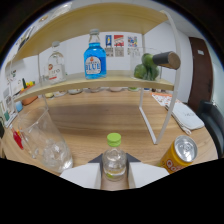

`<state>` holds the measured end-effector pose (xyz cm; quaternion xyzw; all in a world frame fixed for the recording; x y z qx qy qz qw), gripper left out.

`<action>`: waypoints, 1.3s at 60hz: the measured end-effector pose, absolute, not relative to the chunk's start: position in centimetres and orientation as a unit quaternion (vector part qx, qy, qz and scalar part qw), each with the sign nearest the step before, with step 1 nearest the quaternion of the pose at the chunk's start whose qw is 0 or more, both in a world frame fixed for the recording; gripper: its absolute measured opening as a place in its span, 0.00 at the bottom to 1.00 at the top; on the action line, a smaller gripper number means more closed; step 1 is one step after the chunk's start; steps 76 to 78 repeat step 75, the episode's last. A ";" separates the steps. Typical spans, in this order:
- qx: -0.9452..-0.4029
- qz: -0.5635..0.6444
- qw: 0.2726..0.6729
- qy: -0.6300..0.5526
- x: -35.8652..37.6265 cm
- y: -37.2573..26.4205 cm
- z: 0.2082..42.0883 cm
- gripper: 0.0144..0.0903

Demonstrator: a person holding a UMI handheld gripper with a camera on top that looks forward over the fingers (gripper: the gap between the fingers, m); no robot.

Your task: Make me a cup of Vodka Sunrise.

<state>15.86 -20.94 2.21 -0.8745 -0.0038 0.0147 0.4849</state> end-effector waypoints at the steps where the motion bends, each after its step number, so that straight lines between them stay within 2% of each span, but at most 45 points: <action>1: -0.875 0.014 0.484 -0.004 15.9 -21.0 2.2 0.30; 4: -0.878 0.007 0.479 -0.004 16.0 -21.3 2.0 0.32; 9: -0.881 -0.005 0.474 0.001 16.2 -21.9 2.6 0.48; 10: -0.879 -0.006 0.476 0.003 16.2 -22.0 2.9 0.51; 13: -0.875 -0.010 0.485 0.006 16.0 -22.4 4.5 0.69; 17: -0.868 -0.019 0.496 0.009 15.8 -23.1 7.0 0.85; 21: -0.862 -0.027 0.505 0.014 15.4 -24.2 9.8 0.93; 31: -0.863 -0.048 0.502 0.025 13.5 -28.0 14.8 0.93; 40: -0.865 -0.050 0.499 0.029 10.7 -30.8 17.0 0.94; 78: -0.874 -0.044 0.483 0.035 5.8 -33.4 17.7 0.94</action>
